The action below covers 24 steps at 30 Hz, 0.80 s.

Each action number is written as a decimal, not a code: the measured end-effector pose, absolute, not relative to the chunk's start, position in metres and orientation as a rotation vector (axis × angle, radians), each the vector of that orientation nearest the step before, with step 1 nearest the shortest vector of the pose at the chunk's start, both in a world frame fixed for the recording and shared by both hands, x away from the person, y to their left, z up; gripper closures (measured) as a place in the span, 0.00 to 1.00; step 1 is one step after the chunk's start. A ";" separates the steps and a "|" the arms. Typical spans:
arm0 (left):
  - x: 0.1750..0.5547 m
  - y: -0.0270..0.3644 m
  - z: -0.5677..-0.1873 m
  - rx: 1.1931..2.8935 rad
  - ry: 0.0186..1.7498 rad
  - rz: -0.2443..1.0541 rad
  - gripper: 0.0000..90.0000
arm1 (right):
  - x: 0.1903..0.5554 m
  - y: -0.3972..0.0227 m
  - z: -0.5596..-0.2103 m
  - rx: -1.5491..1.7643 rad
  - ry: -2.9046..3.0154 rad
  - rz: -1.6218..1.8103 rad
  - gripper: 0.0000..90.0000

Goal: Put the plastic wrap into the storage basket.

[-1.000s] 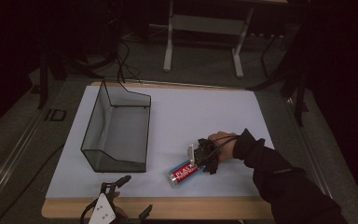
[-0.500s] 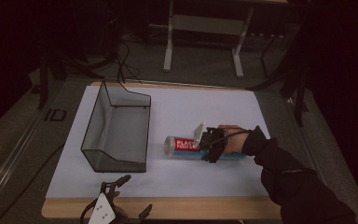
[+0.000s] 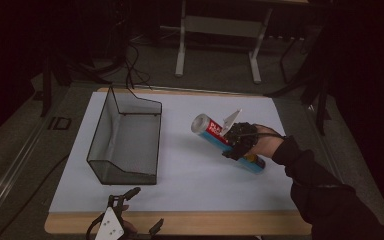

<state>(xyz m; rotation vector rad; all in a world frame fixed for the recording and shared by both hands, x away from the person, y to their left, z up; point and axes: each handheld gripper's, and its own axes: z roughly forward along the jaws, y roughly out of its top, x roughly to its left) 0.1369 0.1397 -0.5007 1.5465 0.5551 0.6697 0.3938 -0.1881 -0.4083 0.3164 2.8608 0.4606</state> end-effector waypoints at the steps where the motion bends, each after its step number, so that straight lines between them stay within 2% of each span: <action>1: 0.137 0.139 -0.501 1.548 0.555 0.669 0.02 | 0.400 -0.190 -0.412 0.375 2.839 0.511 0.35; 10: 0.137 0.139 -0.501 1.553 0.549 0.669 0.02 | 0.431 -0.186 -0.435 0.631 2.746 0.611 0.35; 24: 0.135 0.138 -0.501 1.562 0.536 0.668 0.02 | 0.465 -0.157 -0.481 0.736 2.750 0.377 0.35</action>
